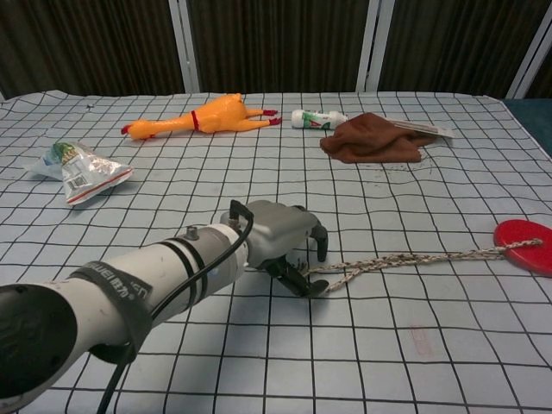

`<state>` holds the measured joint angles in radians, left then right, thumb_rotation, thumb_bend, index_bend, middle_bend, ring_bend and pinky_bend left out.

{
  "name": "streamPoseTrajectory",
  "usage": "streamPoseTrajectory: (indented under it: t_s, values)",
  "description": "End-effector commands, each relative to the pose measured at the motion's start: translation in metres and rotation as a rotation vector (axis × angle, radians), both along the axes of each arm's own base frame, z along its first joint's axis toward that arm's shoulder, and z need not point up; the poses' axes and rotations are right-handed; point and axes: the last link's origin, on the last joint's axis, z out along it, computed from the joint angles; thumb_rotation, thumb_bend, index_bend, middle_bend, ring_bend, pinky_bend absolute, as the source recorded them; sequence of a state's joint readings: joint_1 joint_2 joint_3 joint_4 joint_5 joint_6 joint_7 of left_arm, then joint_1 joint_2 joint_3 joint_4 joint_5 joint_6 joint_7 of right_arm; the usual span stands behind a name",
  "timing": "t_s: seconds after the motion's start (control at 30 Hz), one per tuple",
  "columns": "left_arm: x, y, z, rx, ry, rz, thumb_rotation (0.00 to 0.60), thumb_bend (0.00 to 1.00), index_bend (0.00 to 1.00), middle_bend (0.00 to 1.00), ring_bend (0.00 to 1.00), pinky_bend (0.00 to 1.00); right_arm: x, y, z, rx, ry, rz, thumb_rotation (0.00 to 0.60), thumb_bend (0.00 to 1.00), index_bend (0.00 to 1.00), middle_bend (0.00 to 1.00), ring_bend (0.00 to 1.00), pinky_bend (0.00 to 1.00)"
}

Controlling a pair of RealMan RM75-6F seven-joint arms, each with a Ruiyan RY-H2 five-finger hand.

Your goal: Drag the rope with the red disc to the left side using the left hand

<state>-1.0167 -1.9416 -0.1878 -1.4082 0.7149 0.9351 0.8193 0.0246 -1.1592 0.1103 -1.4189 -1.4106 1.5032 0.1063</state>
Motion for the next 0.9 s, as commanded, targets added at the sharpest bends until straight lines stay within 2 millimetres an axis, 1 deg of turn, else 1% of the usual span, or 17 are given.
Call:
streamPoseTrajectory:
  t_s: [0.03,0.17,0.27,0.33,0.47,0.6,0.7,0.77,0.9]
  values:
    - [-0.001,-0.001,-0.001,-0.001,0.001,0.001,0.365,0.4,0.38,0.19,0.01,0.12,0.0,0.0,0.0,0.0,0.0,-0.001,0.6,0.29,0.0,0.0,0.0,0.0]
    - [-0.001,-0.003,-0.001,0.007,-0.001,-0.015,0.403,0.41,0.43,0.24,0.04,0.14,0.0,0.0,0.0,-0.003,0.002,-0.005,0.6,0.29,0.0,0.0,0.0,0.0]
    - [-0.001,-0.005,-0.001,0.005,-0.003,-0.028,0.425,0.42,0.45,0.26,0.06,0.14,0.0,0.0,0.0,-0.007,0.002,-0.009,0.6,0.29,0.0,0.0,0.0,0.0]
    - [0.0,-0.008,0.0,0.013,-0.01,-0.047,0.442,0.42,0.46,0.26,0.07,0.14,0.0,0.0,0.001,-0.012,0.002,-0.012,0.6,0.29,0.0,0.0,0.0,0.0]
    - [0.0,-0.012,0.001,0.055,-0.037,-0.088,0.495,0.42,0.46,0.24,0.09,0.14,-0.001,0.0,0.001,-0.015,0.003,-0.016,0.6,0.29,0.0,0.0,0.0,0.0]
    - [-0.004,-0.014,-0.002,0.065,-0.038,-0.104,0.557,0.42,0.49,0.24,0.1,0.14,0.0,0.001,0.002,-0.017,0.004,-0.019,0.6,0.29,0.0,0.0,0.0,0.0]
    - [-0.004,-0.015,-0.002,0.067,-0.052,-0.104,0.585,0.42,0.52,0.24,0.11,0.14,-0.001,0.001,0.002,-0.017,0.004,-0.022,0.6,0.29,0.0,0.0,0.0,0.0]
    - [-0.005,-0.015,-0.003,0.072,-0.051,-0.111,0.599,0.42,0.55,0.25,0.11,0.15,-0.001,0.001,0.002,-0.014,0.004,-0.023,0.6,0.29,0.0,0.0,0.0,0.0]
    - [-0.006,-0.017,-0.005,0.07,-0.047,-0.118,0.6,0.43,0.58,0.25,0.11,0.15,-0.001,0.001,0.002,-0.016,0.003,-0.022,0.6,0.29,0.0,0.0,0.0,0.0]
